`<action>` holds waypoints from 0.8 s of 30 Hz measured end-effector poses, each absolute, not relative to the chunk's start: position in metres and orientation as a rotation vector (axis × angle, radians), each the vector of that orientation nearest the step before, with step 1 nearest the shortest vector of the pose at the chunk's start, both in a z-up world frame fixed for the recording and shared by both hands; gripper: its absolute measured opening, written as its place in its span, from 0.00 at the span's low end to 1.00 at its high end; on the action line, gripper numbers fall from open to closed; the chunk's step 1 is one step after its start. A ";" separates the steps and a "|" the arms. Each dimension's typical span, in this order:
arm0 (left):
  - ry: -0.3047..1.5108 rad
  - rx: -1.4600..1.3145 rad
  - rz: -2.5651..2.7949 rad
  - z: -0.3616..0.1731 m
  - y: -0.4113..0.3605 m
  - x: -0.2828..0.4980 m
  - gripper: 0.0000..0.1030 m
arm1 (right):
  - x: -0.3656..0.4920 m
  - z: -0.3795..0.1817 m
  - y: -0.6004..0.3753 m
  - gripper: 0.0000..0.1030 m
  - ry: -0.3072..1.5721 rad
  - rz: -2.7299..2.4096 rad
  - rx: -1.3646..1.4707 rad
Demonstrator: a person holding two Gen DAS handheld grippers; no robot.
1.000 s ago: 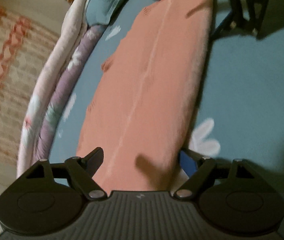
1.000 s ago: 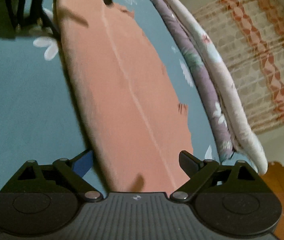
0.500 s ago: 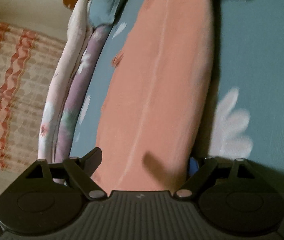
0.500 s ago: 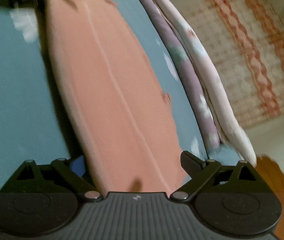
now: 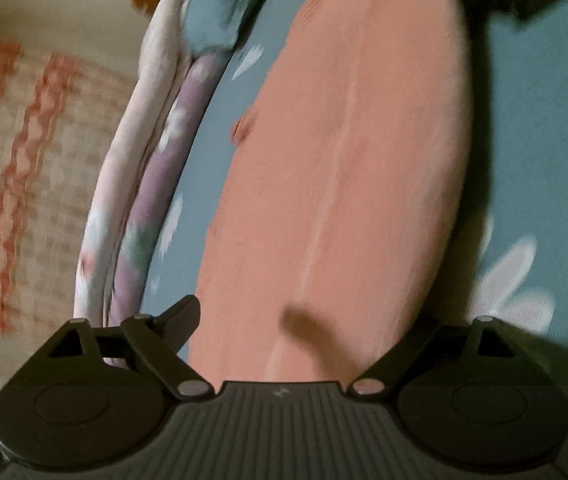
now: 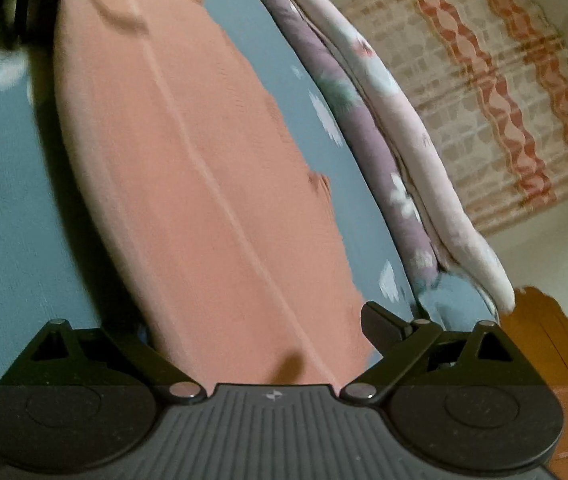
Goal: Fold clothes
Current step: 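Close both grippers on the folded edge and lift it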
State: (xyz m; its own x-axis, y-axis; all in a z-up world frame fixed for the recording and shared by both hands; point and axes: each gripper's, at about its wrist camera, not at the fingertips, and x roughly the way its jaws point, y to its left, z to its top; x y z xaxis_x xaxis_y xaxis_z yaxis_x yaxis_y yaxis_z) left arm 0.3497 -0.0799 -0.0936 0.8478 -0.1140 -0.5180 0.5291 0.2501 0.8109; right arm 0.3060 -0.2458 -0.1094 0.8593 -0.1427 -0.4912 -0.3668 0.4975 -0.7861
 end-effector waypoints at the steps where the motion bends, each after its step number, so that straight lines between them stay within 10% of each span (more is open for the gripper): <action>1: 0.398 1.240 -0.441 -0.094 -0.074 0.352 0.86 | 0.304 -0.110 -0.255 0.94 0.561 0.126 -1.057; 7: 0.393 1.345 -0.462 -0.098 -0.085 0.355 0.82 | 0.312 -0.117 -0.249 0.89 0.567 0.150 -1.166; 13: 0.412 1.372 -0.467 -0.100 -0.091 0.365 0.83 | 0.316 -0.127 -0.232 0.62 0.558 0.214 -1.232; 21: 0.395 1.459 -0.471 -0.117 -0.085 0.342 0.47 | 0.301 -0.137 -0.227 0.44 0.550 0.198 -1.293; 24: 0.398 1.544 -0.471 -0.132 -0.097 0.340 0.17 | 0.303 -0.142 -0.224 0.28 0.557 0.208 -1.314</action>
